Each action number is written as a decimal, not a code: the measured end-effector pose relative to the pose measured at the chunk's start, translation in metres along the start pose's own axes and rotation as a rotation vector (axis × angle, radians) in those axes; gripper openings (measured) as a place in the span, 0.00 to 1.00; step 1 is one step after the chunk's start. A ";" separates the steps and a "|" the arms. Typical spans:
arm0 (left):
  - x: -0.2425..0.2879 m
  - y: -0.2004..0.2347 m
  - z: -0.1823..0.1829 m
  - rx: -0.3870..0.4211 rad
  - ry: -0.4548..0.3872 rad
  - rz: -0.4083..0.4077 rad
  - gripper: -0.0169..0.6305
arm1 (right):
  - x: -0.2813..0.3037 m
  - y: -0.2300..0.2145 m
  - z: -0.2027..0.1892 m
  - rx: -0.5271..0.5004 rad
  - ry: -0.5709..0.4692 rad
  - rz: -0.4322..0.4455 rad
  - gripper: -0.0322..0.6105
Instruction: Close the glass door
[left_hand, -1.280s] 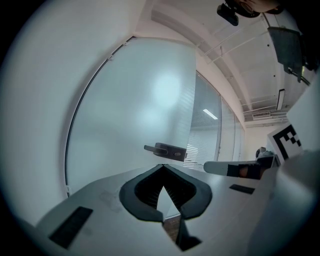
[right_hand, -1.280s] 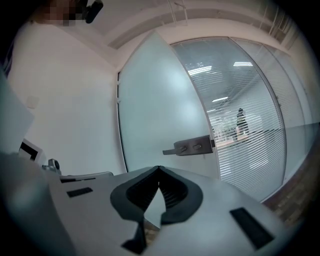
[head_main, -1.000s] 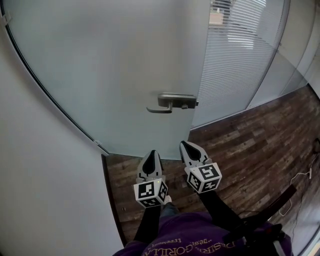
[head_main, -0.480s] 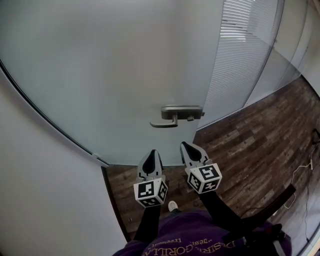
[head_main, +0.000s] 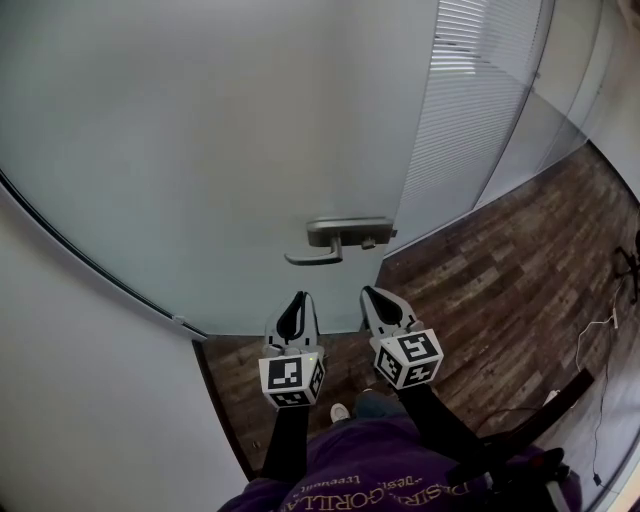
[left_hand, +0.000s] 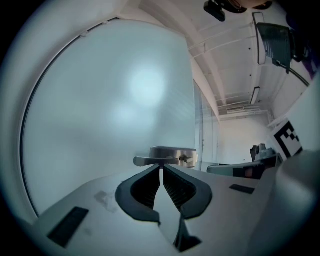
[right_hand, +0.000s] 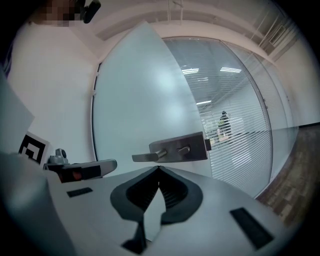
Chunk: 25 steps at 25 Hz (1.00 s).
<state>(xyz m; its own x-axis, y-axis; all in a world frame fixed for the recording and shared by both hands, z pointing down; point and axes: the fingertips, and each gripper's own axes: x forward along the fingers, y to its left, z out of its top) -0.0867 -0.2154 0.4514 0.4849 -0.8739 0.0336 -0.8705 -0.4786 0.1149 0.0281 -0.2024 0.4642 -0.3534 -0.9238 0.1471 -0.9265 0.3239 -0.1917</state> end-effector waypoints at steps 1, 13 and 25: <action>0.004 -0.001 -0.003 0.031 0.016 -0.006 0.03 | 0.001 -0.004 -0.002 0.001 0.004 0.000 0.05; 0.061 0.003 -0.020 0.810 0.262 -0.102 0.35 | 0.013 -0.030 0.000 0.019 0.010 0.017 0.05; 0.100 -0.001 -0.053 1.374 0.426 -0.291 0.35 | 0.017 -0.040 0.000 0.020 0.016 0.023 0.05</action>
<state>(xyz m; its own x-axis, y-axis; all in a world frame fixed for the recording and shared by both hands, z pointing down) -0.0329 -0.2980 0.5068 0.4289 -0.7606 0.4874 -0.0154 -0.5456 -0.8379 0.0595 -0.2312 0.4741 -0.3772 -0.9125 0.1582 -0.9151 0.3410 -0.2150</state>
